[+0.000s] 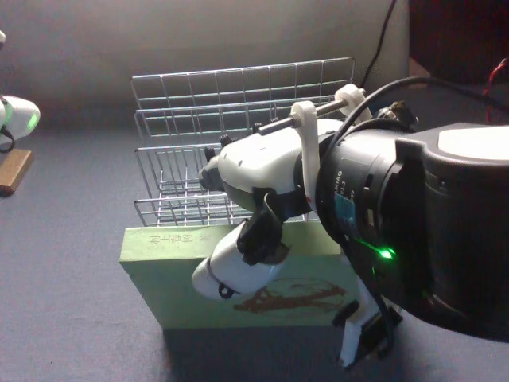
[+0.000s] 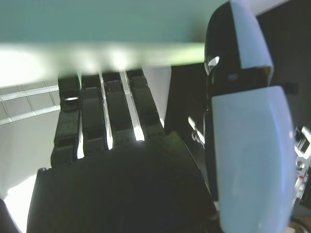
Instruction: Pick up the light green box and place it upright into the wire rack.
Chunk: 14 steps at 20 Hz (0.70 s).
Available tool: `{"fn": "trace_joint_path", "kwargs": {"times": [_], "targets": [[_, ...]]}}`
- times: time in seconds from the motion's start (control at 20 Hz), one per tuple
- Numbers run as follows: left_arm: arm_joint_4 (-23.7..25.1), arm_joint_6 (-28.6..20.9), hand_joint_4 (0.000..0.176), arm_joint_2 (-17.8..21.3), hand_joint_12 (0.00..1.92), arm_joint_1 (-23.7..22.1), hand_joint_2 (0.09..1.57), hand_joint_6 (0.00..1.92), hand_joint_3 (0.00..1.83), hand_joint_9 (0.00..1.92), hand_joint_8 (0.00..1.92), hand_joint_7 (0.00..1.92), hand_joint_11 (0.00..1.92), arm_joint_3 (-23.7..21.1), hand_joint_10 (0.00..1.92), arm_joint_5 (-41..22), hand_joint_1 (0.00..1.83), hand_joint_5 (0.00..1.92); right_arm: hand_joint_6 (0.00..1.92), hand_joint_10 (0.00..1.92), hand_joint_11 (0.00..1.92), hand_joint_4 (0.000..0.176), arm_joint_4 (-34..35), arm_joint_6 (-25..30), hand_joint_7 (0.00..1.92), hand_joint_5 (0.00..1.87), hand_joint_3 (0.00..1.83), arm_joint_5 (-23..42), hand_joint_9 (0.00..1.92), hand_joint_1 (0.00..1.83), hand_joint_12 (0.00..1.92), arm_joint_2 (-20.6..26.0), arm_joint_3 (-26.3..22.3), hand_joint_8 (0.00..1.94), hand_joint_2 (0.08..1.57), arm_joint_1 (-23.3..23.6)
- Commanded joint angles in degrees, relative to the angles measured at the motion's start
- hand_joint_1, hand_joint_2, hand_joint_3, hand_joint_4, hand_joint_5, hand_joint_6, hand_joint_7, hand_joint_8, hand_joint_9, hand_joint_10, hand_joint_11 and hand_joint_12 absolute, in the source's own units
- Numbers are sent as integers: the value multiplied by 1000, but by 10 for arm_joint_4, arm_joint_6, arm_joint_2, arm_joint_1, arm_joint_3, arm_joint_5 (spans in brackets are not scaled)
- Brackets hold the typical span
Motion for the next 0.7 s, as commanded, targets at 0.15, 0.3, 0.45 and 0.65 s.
{"fn": "trace_joint_path", "kwargs": {"times": [0.15,0.3,0.45,0.65], "targets": [[43,4,5,1,684,-8,1264,0,1,280,0,338,0,-3,1,-2,112,373,9,10,0,0,-39,-7,287,243,2,15,222,650,656,-1,0,9,1004,3],[41,4,5,1,683,-8,1272,1,4,279,0,337,0,-4,1,-2,111,376,18,27,0,0,-39,-14,416,347,1,15,336,811,939,-1,0,16,1014,3],[39,4,5,1,664,-9,1272,1,2,276,0,330,0,-4,0,-1,111,378,27,32,74,0,-36,-19,573,534,8,15,503,962,1242,0,0,9,1087,5],[38,4,5,1,655,-10,1270,0,1,276,0,329,0,-6,0,0,111,372,38,214,414,0,-33,-23,899,787,1,14,860,1087,1336,2,-1,47,1172,7]]}}
